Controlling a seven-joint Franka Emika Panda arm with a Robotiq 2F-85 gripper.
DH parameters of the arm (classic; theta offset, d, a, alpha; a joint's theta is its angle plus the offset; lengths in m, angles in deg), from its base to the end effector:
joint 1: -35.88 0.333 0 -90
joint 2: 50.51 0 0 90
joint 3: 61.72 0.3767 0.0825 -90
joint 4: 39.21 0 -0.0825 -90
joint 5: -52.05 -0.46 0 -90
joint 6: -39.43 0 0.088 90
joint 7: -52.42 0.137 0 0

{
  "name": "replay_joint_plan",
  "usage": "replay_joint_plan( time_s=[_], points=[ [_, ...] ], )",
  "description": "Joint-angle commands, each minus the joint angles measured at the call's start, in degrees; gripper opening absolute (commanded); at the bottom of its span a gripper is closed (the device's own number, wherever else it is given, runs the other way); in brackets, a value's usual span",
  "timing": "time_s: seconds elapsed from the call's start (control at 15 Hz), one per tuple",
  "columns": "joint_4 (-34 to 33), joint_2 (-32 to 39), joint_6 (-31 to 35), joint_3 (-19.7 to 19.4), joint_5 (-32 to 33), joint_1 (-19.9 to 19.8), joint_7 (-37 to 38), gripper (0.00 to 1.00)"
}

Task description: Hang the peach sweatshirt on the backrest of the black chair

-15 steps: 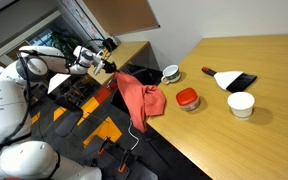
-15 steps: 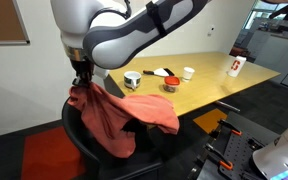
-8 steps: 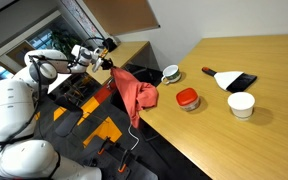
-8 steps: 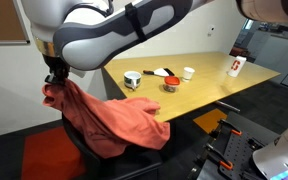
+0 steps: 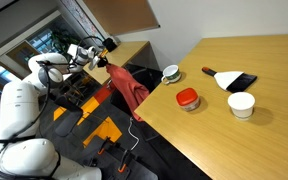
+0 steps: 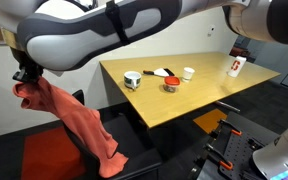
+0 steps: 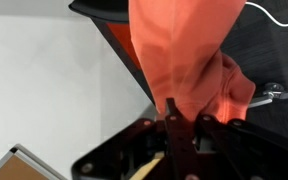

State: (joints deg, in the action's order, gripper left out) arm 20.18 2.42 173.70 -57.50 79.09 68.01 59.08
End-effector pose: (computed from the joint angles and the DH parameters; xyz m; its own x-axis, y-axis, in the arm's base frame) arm 0.7829 0.5233 0.3057 0.6414 0.6759 0.3630 0.5911 -0.7370 0.3279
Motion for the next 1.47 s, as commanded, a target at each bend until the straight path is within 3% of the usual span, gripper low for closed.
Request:
replay_joint_plan(
  time_s=[0.0,0.13,0.2,0.67,0.73,1.0,1.4],
  points=[
    [-7.29,2.41,0.54,1.23,-0.48,0.39,-3.09,0.03],
    [-8.34,2.70,0.42,2.54,-0.95,0.17,-4.35,0.03],
    [-4.21,1.27,0.00,1.36,-0.02,0.30,-1.69,0.12],
    [-5.64,1.93,0.00,2.04,-0.03,0.30,-2.09,0.12],
    [-5.68,1.95,0.00,2.04,-0.03,0.30,-2.09,0.03],
    [-6.15,3.07,7.78,0.48,1.28,0.57,2.20,0.03],
    [-5.77,4.28,22.93,-5.04,4.93,1.58,14.01,0.03]
  ],
)
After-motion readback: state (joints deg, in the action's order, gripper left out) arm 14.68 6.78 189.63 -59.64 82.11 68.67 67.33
